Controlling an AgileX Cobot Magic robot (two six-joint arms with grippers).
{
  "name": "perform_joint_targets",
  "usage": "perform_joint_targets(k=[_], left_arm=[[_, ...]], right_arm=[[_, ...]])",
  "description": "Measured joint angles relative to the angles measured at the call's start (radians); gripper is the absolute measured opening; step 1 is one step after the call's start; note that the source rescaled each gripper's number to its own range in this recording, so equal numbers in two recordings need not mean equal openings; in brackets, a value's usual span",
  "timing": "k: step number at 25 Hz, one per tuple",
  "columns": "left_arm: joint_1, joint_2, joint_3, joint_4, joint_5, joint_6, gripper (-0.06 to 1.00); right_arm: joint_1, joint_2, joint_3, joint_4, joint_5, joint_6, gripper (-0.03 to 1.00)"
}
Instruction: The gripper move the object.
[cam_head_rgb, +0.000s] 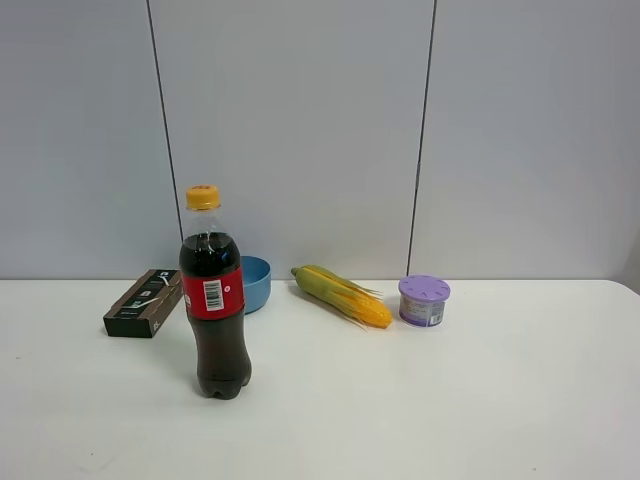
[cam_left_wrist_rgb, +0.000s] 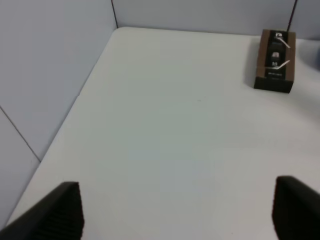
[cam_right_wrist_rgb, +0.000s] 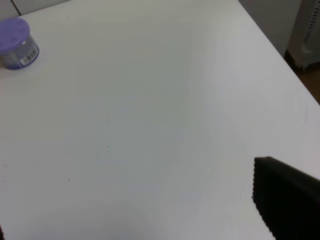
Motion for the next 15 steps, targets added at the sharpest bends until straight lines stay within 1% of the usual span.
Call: perform_joint_targets(k=[2, 7, 11, 15], left_arm=[[0.000, -0.018, 0.033, -0.007, 0.005, 0.000, 0.27], [0.000, -0.010, 0.090, -0.062, 0.003, 0.006, 0.27], [0.000, -0.010, 0.169, -0.116, 0.002, 0.014, 0.27], [0.000, -0.010, 0.189, -0.149, -0.077, 0.043, 0.28]], right_arm=[[0.000, 0.000, 0.000, 0.000, 0.000, 0.000, 1.00], [0.000, 0.000, 0.000, 0.000, 0.000, 0.000, 1.00], [0.000, 0.000, 0.000, 0.000, 0.000, 0.000, 1.00], [0.000, 0.000, 0.000, 0.000, 0.000, 0.000, 1.00]])
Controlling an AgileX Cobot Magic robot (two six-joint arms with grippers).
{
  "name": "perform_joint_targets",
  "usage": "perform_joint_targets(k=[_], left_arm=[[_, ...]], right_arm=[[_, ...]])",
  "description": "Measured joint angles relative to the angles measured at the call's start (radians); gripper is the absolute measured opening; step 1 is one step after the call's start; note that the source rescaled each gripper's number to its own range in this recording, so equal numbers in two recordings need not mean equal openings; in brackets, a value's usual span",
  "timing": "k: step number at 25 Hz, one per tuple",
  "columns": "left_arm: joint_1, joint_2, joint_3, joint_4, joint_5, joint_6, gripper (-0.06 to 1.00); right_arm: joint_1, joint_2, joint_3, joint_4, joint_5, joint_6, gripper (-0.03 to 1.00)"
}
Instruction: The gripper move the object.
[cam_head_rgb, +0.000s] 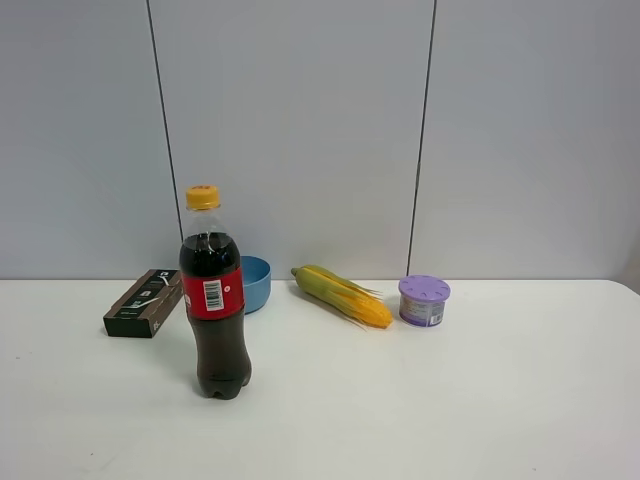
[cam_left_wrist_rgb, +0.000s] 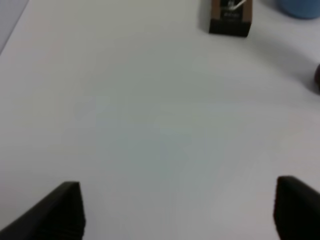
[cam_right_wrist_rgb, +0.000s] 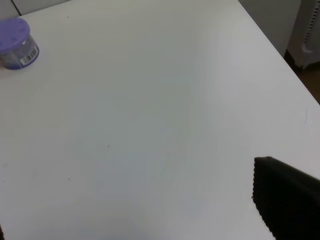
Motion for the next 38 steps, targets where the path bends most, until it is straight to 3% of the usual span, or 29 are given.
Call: perform_joint_targets(k=[3, 6, 9, 38], left_arm=[[0.000, 0.000, 0.020, -0.007, -0.050, 0.036, 0.31], [0.000, 0.000, 0.032, -0.015, -0.072, 0.055, 0.43], [0.000, 0.000, 0.032, -0.015, -0.082, 0.058, 0.48], [0.000, 0.000, 0.032, -0.015, -0.087, 0.055, 0.48]], right_arm=[[0.000, 0.000, 0.000, 0.000, 0.000, 0.000, 1.00], [0.000, 0.000, 0.000, 0.000, 0.000, 0.000, 1.00], [0.000, 0.000, 0.000, 0.000, 0.000, 0.000, 1.00], [0.000, 0.000, 0.000, 0.000, 0.000, 0.000, 1.00]])
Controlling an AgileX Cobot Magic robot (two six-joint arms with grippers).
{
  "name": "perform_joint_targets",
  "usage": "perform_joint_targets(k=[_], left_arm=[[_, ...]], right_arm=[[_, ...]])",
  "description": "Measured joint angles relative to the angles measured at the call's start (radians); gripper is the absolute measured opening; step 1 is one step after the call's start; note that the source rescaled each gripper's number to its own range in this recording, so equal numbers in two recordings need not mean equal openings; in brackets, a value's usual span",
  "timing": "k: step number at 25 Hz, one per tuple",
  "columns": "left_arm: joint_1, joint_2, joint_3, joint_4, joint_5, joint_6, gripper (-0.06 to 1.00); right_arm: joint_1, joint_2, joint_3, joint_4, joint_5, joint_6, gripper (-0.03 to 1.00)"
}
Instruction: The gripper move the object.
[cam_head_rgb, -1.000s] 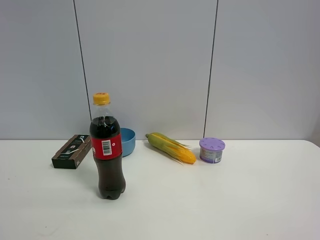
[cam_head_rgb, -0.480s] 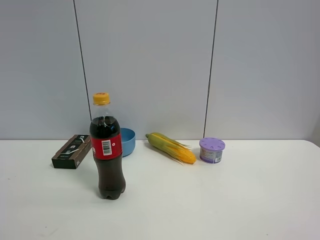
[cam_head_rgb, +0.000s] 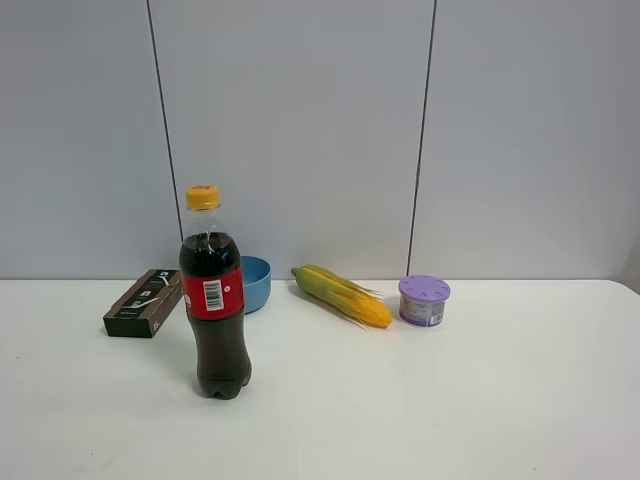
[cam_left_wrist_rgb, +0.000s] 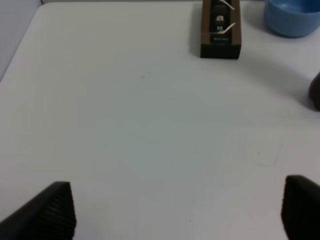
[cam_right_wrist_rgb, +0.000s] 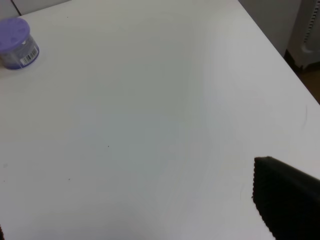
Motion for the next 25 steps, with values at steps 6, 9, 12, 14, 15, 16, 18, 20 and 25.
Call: perform_joint_targets(k=[6, 9, 12, 14, 15, 16, 18, 20, 25], left_arm=[[0.000, 0.000, 0.000, 0.000, 0.000, 0.000, 0.48], [0.000, 0.000, 0.000, 0.000, 0.000, 0.000, 0.48], [0.000, 0.000, 0.000, 0.000, 0.000, 0.000, 0.48], [0.000, 0.000, 0.000, 0.000, 0.000, 0.000, 0.48], [0.000, 0.000, 0.000, 0.000, 0.000, 0.000, 0.48], [0.000, 0.000, 0.000, 0.000, 0.000, 0.000, 0.48], [0.000, 0.000, 0.000, 0.000, 0.000, 0.000, 0.48], [0.000, 0.000, 0.000, 0.000, 0.000, 0.000, 0.48], [0.000, 0.000, 0.000, 0.000, 0.000, 0.000, 0.48]], right_arm=[[0.000, 0.000, 0.000, 0.000, 0.000, 0.000, 1.00], [0.000, 0.000, 0.000, 0.000, 0.000, 0.000, 1.00], [0.000, 0.000, 0.000, 0.000, 0.000, 0.000, 1.00], [0.000, 0.000, 0.000, 0.000, 0.000, 0.000, 1.00], [0.000, 0.000, 0.000, 0.000, 0.000, 0.000, 1.00], [0.000, 0.000, 0.000, 0.000, 0.000, 0.000, 1.00], [0.000, 0.000, 0.000, 0.000, 0.000, 0.000, 1.00], [0.000, 0.000, 0.000, 0.000, 0.000, 0.000, 1.00], [0.000, 0.000, 0.000, 0.000, 0.000, 0.000, 1.00]])
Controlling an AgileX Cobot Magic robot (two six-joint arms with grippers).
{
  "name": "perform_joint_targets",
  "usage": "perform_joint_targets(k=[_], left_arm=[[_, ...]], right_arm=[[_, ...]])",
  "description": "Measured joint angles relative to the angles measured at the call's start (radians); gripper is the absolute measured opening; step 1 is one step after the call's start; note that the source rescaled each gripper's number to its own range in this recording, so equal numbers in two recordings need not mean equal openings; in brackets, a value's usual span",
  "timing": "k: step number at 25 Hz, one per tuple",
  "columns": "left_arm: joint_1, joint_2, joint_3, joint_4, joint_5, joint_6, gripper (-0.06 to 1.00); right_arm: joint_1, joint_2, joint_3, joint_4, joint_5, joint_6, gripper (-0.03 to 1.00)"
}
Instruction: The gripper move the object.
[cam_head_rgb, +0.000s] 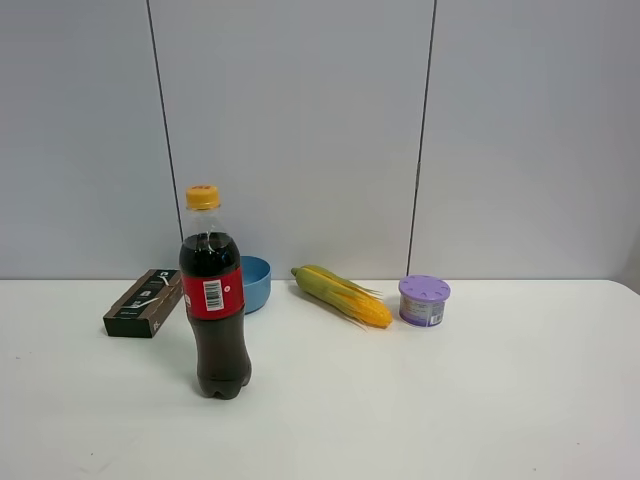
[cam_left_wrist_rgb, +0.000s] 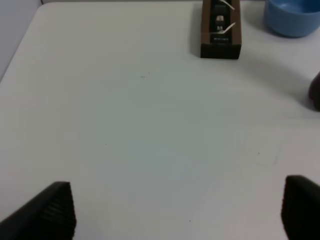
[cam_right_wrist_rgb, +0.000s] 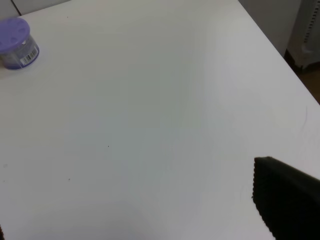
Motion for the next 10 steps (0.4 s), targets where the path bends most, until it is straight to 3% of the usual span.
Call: perform_joint_targets(k=[10], left_arm=[[0.000, 0.000, 0.000, 0.000, 0.000, 0.000, 0.48]], right_arm=[[0.000, 0.000, 0.000, 0.000, 0.000, 0.000, 1.00]])
